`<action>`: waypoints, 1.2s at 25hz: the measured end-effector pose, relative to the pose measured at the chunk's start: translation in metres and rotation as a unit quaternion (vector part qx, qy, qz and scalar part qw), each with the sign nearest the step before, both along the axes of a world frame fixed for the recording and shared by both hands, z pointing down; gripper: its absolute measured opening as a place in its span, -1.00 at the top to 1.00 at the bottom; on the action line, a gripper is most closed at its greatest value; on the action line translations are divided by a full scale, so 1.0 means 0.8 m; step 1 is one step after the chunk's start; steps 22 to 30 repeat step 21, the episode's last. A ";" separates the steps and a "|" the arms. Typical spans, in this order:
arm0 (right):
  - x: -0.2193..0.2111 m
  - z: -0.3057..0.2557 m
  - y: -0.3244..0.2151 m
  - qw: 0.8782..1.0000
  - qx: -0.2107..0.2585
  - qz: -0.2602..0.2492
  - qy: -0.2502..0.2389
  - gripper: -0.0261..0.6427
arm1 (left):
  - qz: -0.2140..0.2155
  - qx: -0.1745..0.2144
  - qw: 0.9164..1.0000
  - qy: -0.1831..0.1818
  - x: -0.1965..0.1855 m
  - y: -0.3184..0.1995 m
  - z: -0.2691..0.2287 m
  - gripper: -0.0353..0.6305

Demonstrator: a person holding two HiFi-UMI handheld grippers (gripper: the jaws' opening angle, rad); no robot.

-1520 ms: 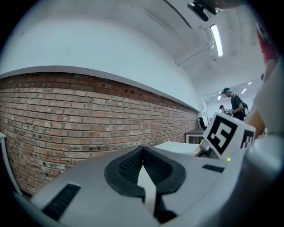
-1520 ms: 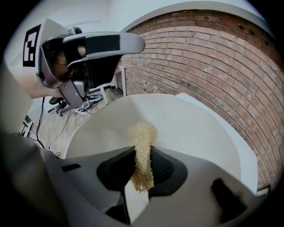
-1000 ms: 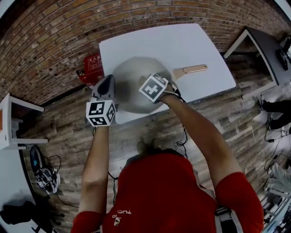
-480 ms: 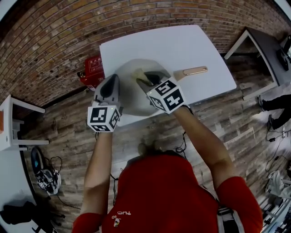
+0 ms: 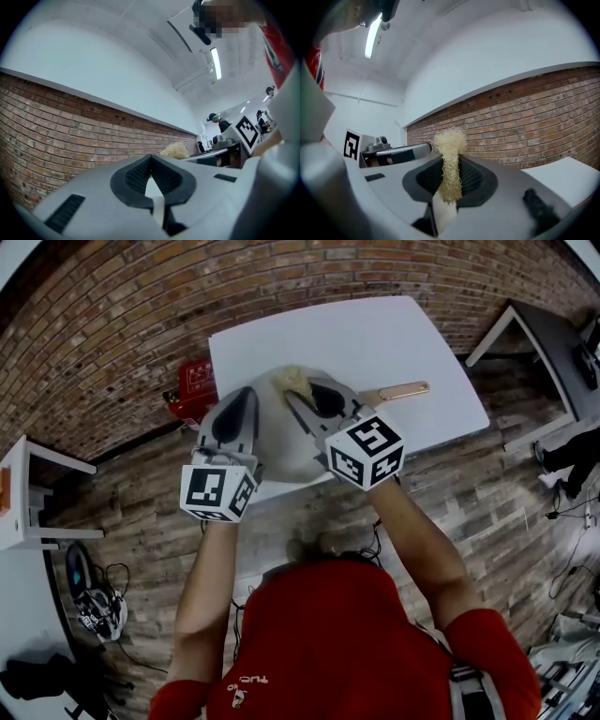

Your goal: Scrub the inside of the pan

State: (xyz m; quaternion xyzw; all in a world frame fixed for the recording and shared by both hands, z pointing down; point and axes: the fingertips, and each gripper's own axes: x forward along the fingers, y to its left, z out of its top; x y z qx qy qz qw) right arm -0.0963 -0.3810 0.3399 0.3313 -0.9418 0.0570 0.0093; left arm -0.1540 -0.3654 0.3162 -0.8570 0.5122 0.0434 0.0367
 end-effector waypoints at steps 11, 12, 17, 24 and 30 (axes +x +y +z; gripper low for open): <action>0.012 -0.019 0.023 0.999 0.025 -0.004 -0.032 0.67 | -0.002 -0.003 1.000 -0.003 0.008 0.009 0.003 0.86; 0.013 -0.017 0.024 0.999 0.024 -0.004 -0.033 0.67 | -0.002 -0.004 1.000 -0.003 0.009 0.009 0.004 0.86; 0.015 -0.013 0.025 0.999 0.018 -0.008 -0.035 0.67 | -0.001 -0.004 1.000 -0.003 0.012 0.008 0.007 0.86; 0.015 -0.015 0.019 0.999 0.014 -0.010 -0.037 0.67 | -0.001 -0.004 1.000 -0.003 0.014 0.002 0.005 0.86; 0.015 -0.015 0.019 0.999 0.014 -0.010 -0.037 0.67 | -0.001 -0.004 1.000 -0.003 0.014 0.002 0.005 0.86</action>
